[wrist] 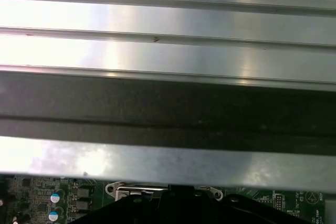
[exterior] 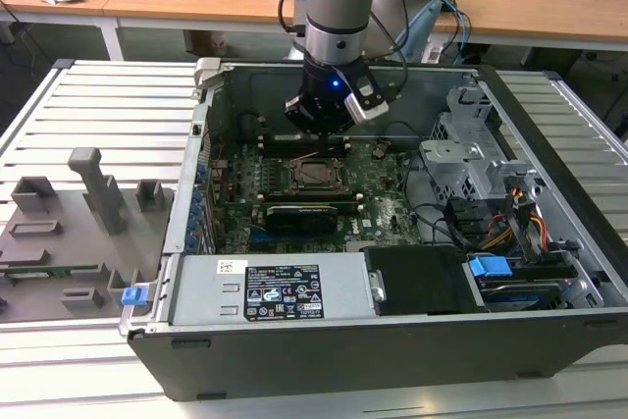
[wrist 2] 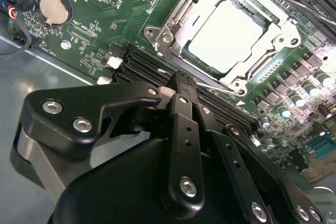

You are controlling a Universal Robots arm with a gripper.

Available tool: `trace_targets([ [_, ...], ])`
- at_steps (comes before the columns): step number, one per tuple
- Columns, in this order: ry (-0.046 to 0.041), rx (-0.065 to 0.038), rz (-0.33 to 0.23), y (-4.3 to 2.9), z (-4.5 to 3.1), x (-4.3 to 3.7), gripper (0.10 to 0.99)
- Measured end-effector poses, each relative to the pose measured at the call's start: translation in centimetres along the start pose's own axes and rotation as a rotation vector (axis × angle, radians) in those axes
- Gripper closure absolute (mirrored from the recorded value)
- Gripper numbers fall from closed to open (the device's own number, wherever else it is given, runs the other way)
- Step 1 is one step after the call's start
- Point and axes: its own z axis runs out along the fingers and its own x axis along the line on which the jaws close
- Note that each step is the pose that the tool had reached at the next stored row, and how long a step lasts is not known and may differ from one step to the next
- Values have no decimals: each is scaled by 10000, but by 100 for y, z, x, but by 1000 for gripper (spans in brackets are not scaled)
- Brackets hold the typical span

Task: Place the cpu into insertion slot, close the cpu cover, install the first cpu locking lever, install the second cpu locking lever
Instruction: 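Install the first cpu locking lever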

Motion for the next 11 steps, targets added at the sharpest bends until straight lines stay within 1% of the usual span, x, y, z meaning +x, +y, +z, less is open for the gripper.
trace_targets([
  [6, 0, -1, 1, 0, 4, -12, 980],
  [11, 1, -1, -3, -4, 37, -18, 980],
])
